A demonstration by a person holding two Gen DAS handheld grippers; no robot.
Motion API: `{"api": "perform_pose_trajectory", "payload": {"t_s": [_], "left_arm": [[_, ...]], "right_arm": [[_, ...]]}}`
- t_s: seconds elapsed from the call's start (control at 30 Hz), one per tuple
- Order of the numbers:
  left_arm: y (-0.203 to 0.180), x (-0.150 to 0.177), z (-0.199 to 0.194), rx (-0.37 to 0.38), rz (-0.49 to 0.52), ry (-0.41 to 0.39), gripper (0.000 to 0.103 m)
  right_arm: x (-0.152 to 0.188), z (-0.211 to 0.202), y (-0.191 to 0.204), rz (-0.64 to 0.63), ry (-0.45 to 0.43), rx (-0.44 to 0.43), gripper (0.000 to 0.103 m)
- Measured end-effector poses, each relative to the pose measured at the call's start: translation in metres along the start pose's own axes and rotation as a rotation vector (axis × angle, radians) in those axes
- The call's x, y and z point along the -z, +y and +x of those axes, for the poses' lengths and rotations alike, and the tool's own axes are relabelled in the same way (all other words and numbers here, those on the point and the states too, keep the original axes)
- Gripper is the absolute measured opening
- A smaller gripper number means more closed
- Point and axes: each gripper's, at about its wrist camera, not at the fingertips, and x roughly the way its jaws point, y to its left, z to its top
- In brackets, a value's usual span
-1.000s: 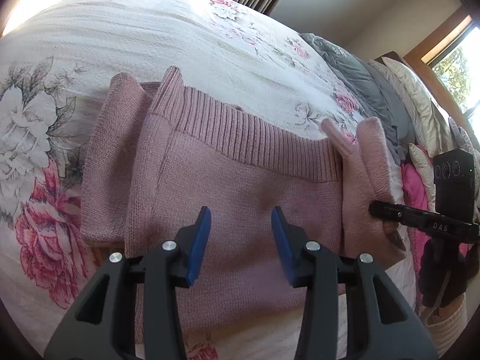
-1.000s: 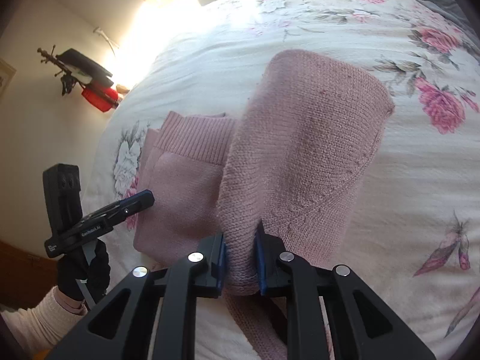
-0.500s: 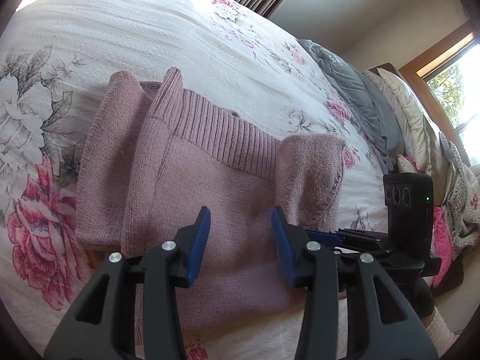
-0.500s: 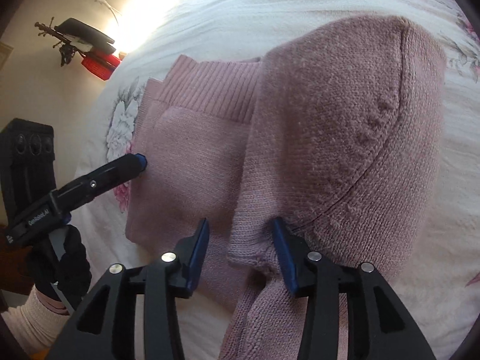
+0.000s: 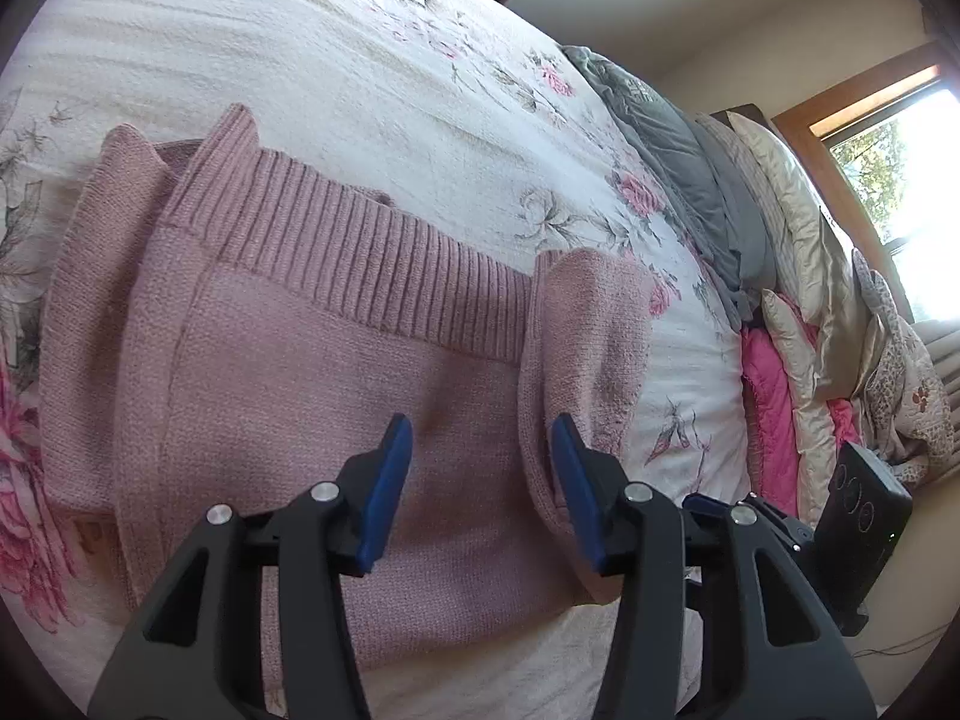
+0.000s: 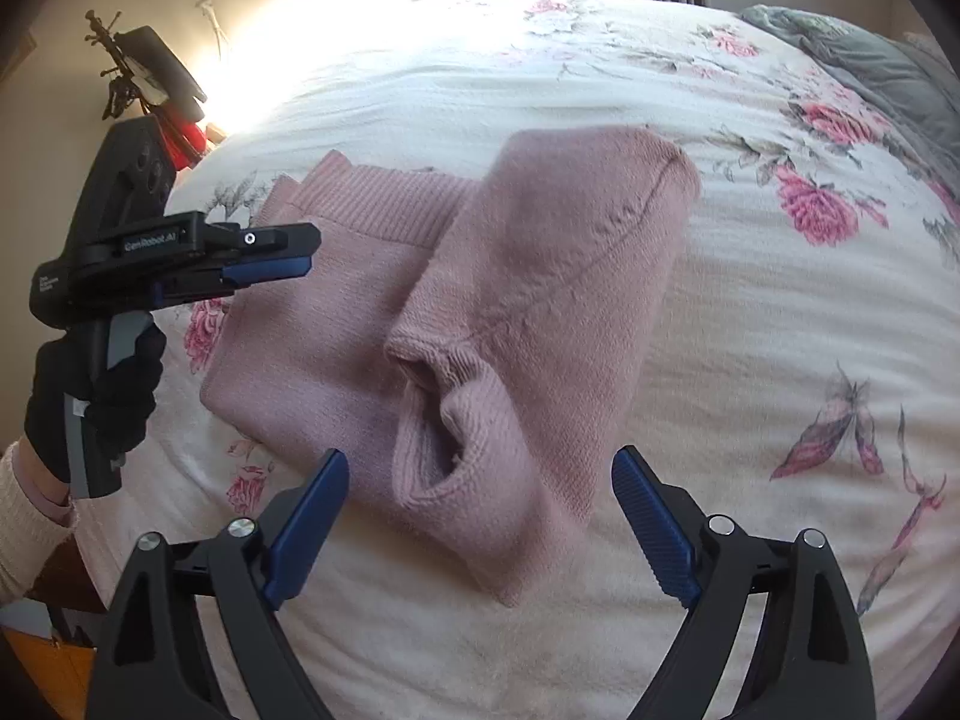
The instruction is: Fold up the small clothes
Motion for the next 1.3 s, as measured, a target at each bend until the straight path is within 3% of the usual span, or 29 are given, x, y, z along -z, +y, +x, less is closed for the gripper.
{"api": "perform_pose_trajectory", "payload": {"t_s": [0.2, 0.23, 0.27, 0.3, 0.33, 0.37, 0.67, 0.8, 0.87, 1.07, 1.3], "left_arm": [[-0.011, -0.004, 0.040, 0.062, -0.026, 0.094, 0.050], [-0.011, -0.005, 0.048, 0.077, -0.045, 0.111, 0.050], [-0.011, -0.006, 0.055, 0.094, -0.063, 0.128, 0.051], [-0.010, -0.007, 0.062, 0.109, -0.081, 0.147, 0.051], [-0.009, -0.007, 0.070, 0.117, -0.099, 0.163, 0.051], [-0.008, -0.007, 0.076, 0.125, -0.116, 0.178, 0.051], [-0.011, -0.017, 0.108, 0.226, -0.219, 0.211, 0.053], [-0.016, -0.036, 0.114, 0.240, -0.214, 0.180, 0.025], [-0.020, -0.041, 0.111, 0.240, -0.194, 0.174, 0.020], [-0.032, -0.050, 0.040, 0.244, -0.089, 0.023, 0.017], [-0.008, -0.049, -0.048, 0.167, -0.039, -0.114, 0.017]], "right_arm": [[0.002, 0.020, 0.010, -0.026, -0.005, -0.022, 0.085], [0.001, 0.023, 0.012, -0.037, -0.009, -0.028, 0.076], [0.001, 0.026, 0.014, -0.053, -0.011, -0.022, 0.058], [0.000, 0.028, 0.014, -0.063, -0.008, -0.013, 0.049], [0.000, 0.029, 0.013, -0.063, -0.002, -0.018, 0.032], [0.000, 0.028, 0.012, -0.056, 0.000, -0.036, 0.023], [0.013, -0.012, -0.007, 0.042, -0.086, -0.237, 0.019], [0.015, -0.015, 0.000, 0.028, -0.096, -0.237, 0.019], [0.014, -0.018, 0.005, 0.019, -0.105, -0.244, 0.019], [0.002, -0.030, 0.029, 0.007, -0.150, -0.386, 0.019], [-0.016, -0.016, 0.086, -0.080, -0.143, -0.518, 0.019]]}}
